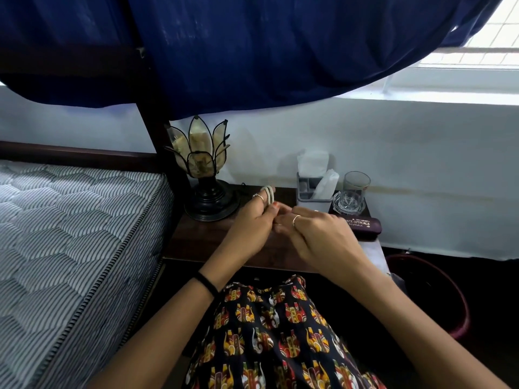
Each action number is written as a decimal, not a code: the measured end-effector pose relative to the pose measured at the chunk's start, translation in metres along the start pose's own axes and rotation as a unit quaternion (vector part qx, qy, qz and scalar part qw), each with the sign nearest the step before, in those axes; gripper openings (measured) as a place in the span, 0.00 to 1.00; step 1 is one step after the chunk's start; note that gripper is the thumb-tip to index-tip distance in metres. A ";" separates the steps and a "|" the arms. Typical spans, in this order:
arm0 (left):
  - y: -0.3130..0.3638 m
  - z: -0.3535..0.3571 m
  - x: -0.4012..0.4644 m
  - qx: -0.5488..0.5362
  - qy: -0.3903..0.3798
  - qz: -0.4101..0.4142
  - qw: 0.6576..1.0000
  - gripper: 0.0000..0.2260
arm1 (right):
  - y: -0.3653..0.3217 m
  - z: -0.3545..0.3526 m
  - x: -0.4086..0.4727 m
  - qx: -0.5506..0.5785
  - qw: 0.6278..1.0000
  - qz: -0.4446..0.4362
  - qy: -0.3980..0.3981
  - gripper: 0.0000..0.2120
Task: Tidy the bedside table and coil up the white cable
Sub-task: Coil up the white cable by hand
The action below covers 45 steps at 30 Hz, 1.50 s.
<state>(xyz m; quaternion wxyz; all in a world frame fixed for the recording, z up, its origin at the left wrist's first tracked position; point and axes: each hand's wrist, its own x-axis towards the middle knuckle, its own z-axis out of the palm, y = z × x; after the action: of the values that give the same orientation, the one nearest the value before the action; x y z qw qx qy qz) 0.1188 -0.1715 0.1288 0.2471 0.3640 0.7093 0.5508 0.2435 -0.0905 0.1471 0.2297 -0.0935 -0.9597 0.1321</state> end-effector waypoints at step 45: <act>0.039 0.022 -0.001 -0.423 0.064 0.030 0.903 0.10 | 0.013 0.021 -0.025 0.167 0.973 0.087 -0.137 0.05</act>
<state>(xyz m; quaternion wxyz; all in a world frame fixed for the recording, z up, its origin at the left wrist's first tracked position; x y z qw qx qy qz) 0.1458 -0.1543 0.1600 0.3153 0.2098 0.4128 0.8283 0.2577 -0.0888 0.1150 0.0960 -0.1185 -0.9346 0.3214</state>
